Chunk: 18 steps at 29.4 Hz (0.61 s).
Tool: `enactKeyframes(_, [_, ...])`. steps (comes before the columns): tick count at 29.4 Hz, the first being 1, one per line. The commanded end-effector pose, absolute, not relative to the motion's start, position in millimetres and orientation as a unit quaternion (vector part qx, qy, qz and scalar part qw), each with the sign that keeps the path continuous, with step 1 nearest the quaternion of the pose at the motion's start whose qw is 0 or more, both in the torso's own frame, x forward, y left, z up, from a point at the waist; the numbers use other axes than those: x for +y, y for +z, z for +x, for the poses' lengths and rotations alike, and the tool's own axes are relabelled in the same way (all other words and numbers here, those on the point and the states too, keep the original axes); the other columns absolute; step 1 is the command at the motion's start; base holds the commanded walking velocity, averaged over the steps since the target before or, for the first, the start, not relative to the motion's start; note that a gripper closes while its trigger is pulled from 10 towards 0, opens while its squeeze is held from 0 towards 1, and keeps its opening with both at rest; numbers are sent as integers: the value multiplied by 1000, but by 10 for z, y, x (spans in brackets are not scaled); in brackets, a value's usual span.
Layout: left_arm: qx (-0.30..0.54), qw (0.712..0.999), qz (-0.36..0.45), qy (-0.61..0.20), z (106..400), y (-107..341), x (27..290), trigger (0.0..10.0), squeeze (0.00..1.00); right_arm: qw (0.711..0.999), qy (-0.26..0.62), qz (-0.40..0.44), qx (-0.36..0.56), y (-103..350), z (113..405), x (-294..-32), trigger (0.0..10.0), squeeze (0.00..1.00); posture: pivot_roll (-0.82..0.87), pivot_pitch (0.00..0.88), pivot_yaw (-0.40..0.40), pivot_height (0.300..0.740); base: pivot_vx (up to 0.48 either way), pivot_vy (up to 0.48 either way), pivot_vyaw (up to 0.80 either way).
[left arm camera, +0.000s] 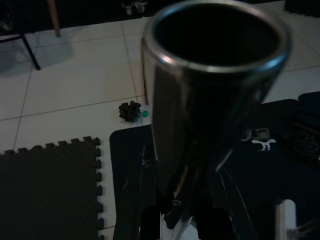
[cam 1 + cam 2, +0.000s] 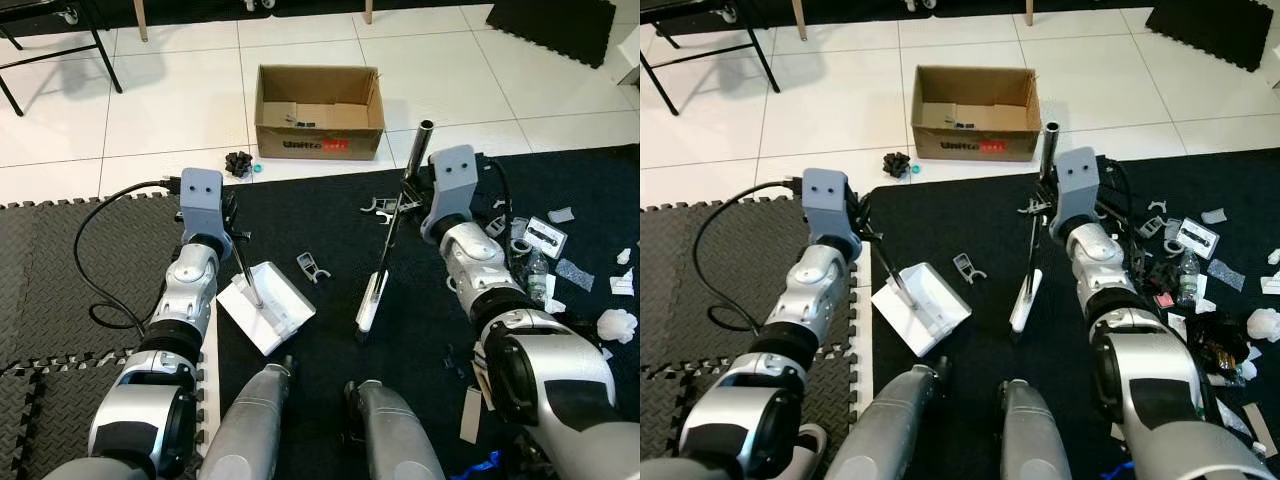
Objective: Sweep floor
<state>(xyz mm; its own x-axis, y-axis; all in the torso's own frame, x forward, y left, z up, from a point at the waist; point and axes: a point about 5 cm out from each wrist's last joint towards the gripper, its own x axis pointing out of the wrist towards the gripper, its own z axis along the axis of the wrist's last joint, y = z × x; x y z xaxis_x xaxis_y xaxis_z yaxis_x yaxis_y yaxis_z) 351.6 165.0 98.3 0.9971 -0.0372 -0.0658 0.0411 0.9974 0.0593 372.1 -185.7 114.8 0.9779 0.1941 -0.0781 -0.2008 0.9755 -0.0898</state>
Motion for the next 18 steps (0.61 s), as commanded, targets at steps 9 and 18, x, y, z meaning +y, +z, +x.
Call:
enactKeyframes(9, [102, 991, 41, 81, 3537, 846, 1853, 10000, 0, 995, 82, -36, 51, 1059, 3674, -1928, 10000, 0, 56, 299, 16, 740, 0, 0, 0])
enactKeyframes(18, [147, 988, 41, 38, 3604, 848, 1877, 10000, 0, 994, 89, -31, 49, 1065, 3689, -1855, 10000, 0, 61, 288, 16, 740, 0, 0, 0])
